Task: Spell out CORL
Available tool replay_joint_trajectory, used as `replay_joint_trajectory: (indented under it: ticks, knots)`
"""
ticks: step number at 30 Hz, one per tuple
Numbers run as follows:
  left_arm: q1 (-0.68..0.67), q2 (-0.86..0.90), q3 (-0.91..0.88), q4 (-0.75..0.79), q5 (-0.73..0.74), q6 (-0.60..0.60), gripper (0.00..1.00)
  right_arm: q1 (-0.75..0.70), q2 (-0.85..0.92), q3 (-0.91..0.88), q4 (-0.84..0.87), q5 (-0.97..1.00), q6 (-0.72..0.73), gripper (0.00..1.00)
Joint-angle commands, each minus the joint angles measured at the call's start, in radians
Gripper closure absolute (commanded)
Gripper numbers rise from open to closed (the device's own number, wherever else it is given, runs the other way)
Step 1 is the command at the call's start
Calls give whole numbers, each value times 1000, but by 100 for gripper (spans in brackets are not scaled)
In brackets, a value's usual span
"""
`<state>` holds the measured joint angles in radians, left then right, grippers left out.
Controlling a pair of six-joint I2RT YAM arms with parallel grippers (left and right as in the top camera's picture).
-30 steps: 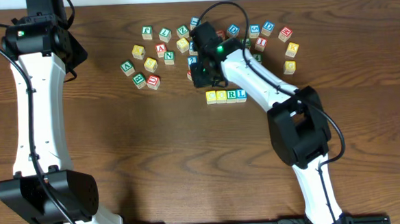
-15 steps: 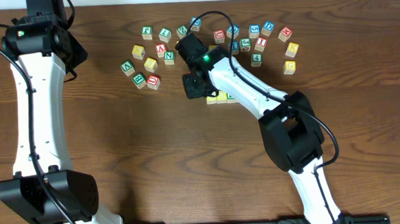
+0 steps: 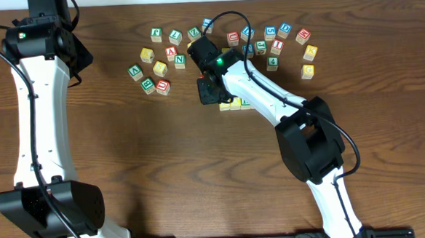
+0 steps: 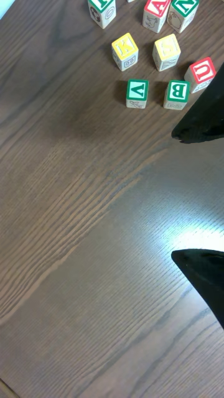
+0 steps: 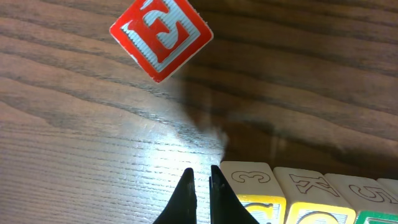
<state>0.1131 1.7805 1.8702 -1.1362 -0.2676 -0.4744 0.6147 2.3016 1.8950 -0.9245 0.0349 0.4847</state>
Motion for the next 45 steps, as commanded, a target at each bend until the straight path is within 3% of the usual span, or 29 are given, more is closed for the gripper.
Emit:
replay_joint_trajectory:
  ticks: [1, 18, 32, 37, 40, 44, 45]
  knots:
    - [0, 15, -15, -1, -3, -9, 46, -7, 19, -6, -4, 16, 19, 97]
    - [0, 15, -15, -1, -3, -9, 46, -20, 19, -6, -26, 19, 28, 95]
    - [0, 15, -15, -1, -3, -9, 46, -27, -87, 50, -20, -34, -179, 85]
    - [0, 15, -15, -1, -3, -9, 46, -53, -248, 55, -69, -45, -242, 68]
    - [0, 15, -15, -1, -3, -9, 46, -73, -362, 55, -111, -40, -258, 43]
    - [0, 15, -15, -1, -3, -9, 46, -104, -506, 55, -180, -17, -258, 1]
    - [0, 15, -15, -1, -3, -9, 46, -123, -608, 55, -224, -14, -258, 1]
